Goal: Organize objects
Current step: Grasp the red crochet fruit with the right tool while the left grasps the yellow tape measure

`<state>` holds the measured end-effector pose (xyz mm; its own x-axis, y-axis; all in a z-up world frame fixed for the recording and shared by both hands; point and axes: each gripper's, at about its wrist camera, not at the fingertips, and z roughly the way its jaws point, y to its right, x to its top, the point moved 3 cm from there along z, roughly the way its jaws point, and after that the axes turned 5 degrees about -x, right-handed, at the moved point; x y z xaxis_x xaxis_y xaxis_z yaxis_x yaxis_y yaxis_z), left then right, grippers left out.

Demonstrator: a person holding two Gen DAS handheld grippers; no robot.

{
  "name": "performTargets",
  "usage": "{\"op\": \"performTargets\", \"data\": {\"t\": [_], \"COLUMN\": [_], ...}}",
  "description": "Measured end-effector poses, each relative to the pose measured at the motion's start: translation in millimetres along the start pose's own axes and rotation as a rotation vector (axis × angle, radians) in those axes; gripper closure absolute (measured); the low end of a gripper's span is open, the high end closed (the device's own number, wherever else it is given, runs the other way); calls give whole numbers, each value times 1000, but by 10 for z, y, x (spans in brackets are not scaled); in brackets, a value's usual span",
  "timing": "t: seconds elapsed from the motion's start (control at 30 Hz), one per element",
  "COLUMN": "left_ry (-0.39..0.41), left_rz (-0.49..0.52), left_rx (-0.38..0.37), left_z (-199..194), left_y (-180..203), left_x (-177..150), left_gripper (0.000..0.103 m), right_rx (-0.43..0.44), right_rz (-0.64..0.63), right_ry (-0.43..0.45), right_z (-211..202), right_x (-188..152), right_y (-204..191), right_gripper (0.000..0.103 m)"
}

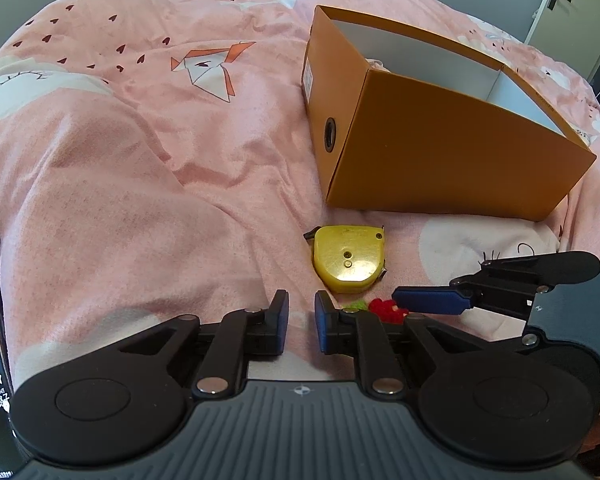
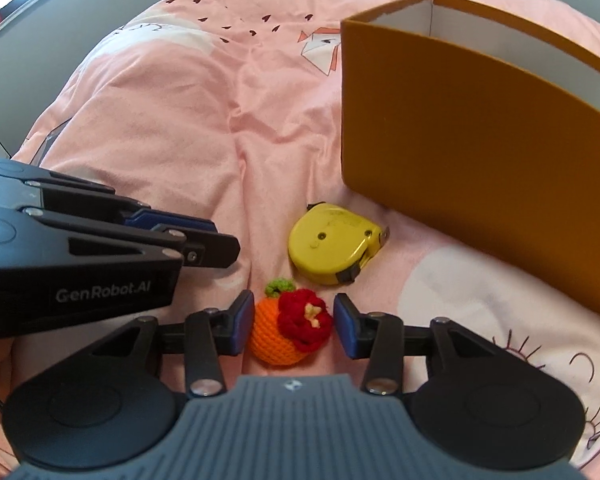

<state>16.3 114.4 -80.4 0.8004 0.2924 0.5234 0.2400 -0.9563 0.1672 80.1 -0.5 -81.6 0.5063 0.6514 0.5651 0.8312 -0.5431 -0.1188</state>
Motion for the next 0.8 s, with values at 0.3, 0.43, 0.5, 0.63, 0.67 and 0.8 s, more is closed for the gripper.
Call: {"op": "performTargets", "data": {"t": [0.3, 0.43, 0.5, 0.63, 0.67, 0.8], "left_ry": [0, 16, 24, 32, 31, 23], "left_rz": [13, 7, -4, -51, -66, -101], "left_rx": [-4, -44, -65, -105, -109, -123], "left_z": [2, -3, 10, 104, 142, 296], "left_y": [32, 83, 118, 162, 162, 159], "left_x": [13, 69, 110, 210, 232, 274], "left_gripper": [79, 69, 59, 45, 44, 43], "right_rx": [57, -56, -131, -202, -208, -194], "right_rz": [67, 72, 70, 87, 88, 93], "right_ry": [-13, 72, 114, 154, 159, 157], "right_z": [-147, -330, -392, -436, -437, -383], "right_x": [-69, -28, -6, 30, 36, 24], "right_y": [90, 234, 327, 514, 559, 652], "right_gripper": [63, 63, 63, 63, 62, 62]}}
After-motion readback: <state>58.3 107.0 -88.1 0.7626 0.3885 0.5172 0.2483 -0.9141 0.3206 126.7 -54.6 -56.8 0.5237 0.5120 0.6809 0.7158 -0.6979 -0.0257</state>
